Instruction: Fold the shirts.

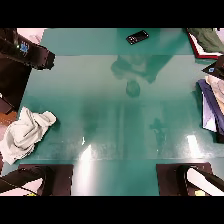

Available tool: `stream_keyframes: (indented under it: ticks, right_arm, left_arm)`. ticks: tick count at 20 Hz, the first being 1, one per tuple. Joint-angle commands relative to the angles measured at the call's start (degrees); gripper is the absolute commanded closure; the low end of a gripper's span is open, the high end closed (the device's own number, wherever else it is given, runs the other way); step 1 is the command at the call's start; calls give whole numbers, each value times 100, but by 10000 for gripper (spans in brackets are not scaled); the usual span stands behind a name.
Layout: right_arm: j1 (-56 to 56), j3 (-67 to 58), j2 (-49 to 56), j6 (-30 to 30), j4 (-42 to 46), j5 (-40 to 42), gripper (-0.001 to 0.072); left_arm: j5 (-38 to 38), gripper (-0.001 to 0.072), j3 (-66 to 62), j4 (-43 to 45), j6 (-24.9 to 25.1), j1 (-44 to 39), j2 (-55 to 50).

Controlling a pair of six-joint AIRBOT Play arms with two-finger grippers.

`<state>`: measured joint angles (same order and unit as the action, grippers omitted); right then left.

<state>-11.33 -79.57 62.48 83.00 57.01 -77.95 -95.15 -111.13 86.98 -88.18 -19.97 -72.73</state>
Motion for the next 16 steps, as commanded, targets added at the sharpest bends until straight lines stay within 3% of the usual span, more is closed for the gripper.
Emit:
stream_keyframes:
  ticks: [1,13,16]
  right_arm:
    - [4,2,-2,2,0,-2,694]
    - [4,2,-2,2,-4,170,694]
    - [11,2,-2,4,-59,398,694]
  left_arm:
    - [-7,678,0,-22,4,0,7]
    - [111,678,0,-20,13,0,4]
    - [-223,675,0,363,9,2,7]
